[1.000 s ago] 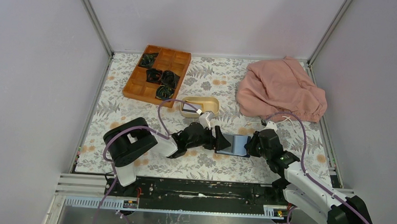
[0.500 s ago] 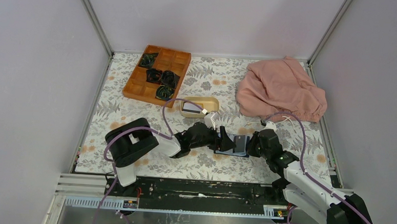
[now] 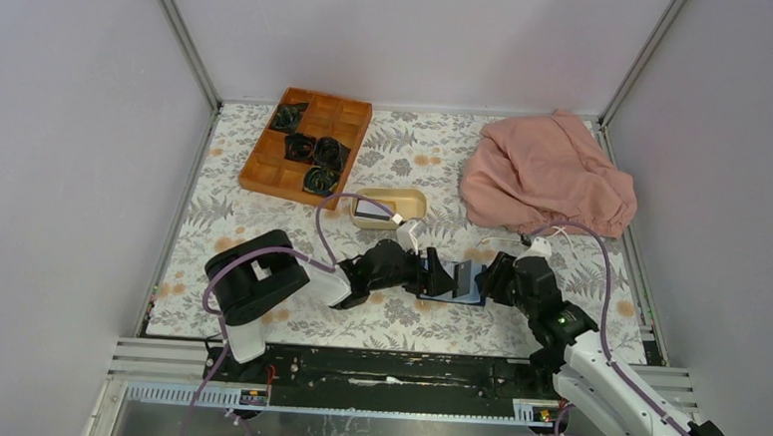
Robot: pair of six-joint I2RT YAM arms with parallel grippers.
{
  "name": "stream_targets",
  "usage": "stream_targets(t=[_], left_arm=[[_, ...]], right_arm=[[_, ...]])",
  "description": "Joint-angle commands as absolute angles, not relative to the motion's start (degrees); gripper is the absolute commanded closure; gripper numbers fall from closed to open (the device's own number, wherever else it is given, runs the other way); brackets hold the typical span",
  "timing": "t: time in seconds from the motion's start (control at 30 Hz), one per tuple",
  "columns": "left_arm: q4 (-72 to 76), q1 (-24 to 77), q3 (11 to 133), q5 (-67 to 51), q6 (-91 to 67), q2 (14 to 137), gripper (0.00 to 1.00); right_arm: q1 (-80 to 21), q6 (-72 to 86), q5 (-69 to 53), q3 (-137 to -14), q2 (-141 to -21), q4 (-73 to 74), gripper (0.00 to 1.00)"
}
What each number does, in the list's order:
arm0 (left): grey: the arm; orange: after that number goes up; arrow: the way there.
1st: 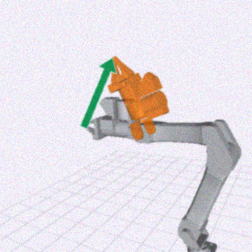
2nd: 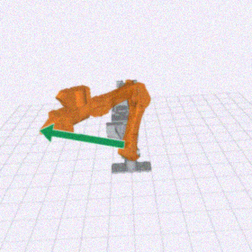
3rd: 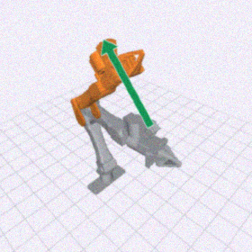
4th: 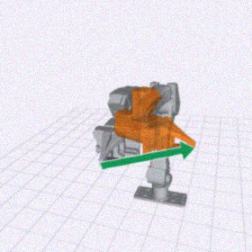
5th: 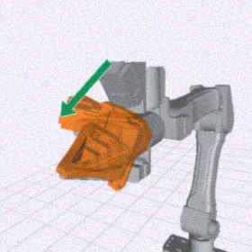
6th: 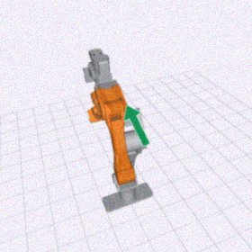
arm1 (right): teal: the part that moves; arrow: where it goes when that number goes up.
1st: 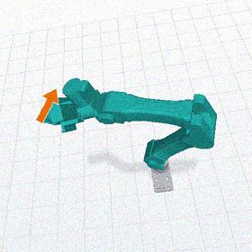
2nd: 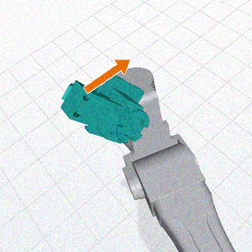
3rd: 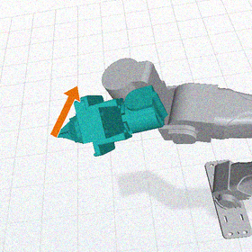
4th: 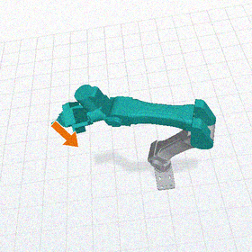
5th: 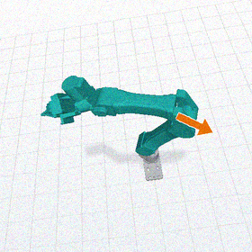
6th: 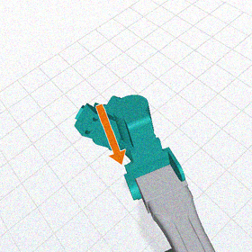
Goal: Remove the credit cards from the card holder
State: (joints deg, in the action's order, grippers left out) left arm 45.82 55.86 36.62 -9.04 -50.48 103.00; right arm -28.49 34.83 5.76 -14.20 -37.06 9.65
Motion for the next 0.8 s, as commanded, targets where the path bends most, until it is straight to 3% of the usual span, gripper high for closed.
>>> stream_targets(t=[0.0,0.1,0.23,0.4,0.43,0.77], left_arm=[[46.17,55.69,34.46,-6.07,-48.83,100.19,0.2],[45.23,55.28,31.46,-3.52,-47.28,96.68,0.21],[42.36,54.9,27.99,0.59,-46.14,89.79,0.31],[39.78,54.86,29.74,-2.84,-44.35,87.59,0.45],[40.5,54.96,30.8,-5.55,-44.35,88.34,0.45],[50.45,55.03,37.44,-16.37,-49.47,101.62,0.35]], right_arm=[[-28.64,33.09,7.13,-17.56,-33.62,10.76,0.46],[-28.62,32.64,3.76,-18.39,-35.64,8.14,0.51],[-28.63,32.62,1.62,-18.3,-40.85,4.15,0.59],[-28.57,33.77,0.8,-17.06,-48.05,0.06,0.97],[-28.57,34.53,0.98,-16.79,-49.26,-0.44,1.0],[-28.6,37.85,1.95,-12.84,-52.35,-2.47,1.0]])
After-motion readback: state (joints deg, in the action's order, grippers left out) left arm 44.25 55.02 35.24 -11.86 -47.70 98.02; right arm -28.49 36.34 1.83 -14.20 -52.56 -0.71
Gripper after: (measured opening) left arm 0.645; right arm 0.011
